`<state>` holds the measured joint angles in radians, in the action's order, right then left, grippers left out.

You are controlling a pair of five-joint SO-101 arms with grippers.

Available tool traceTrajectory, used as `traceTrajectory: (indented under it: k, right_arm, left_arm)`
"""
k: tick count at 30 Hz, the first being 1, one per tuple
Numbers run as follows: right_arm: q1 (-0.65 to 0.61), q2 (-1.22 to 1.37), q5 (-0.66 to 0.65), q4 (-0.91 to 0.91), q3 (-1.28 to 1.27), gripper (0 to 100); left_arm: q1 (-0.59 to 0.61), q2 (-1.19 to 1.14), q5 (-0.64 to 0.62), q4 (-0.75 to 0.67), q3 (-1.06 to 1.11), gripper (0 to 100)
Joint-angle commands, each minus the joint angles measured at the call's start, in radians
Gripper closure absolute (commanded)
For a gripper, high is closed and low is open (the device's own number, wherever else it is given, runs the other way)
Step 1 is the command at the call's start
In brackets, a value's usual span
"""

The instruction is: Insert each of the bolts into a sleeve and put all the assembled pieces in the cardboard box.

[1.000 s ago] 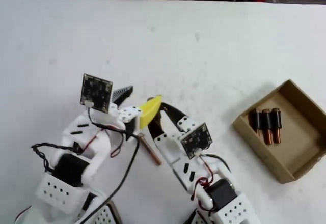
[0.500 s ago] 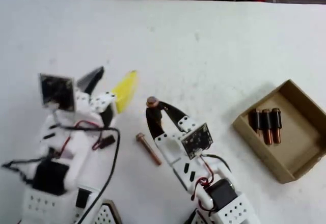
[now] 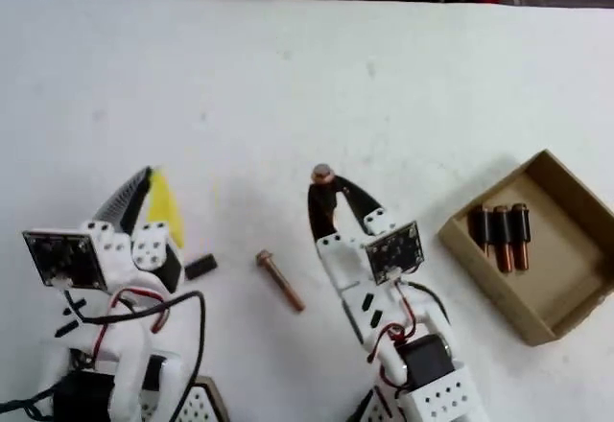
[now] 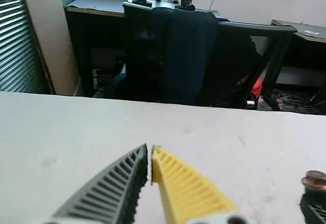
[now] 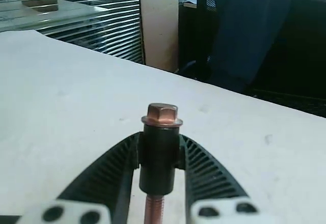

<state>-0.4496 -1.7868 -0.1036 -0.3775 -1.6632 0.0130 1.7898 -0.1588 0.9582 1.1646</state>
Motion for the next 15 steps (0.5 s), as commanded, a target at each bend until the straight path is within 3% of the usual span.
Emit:
traceTrajectory:
  k: [1,8,15]
  right_arm:
    - [0.045,-0.013,-0.009,-0.094,0.098,98.1]
    - [0.105,-0.012,-0.017,-0.389,0.364,98.1]
    - [0.226,-0.008,-0.017,-0.587,0.635,98.1]
  left_arm:
    - [0.047,0.03,0.006,0.006,0.031,95]
    - [0.051,0.03,0.153,0.049,0.106,98]
    - [0.051,0.03,0.169,0.049,0.247,98]
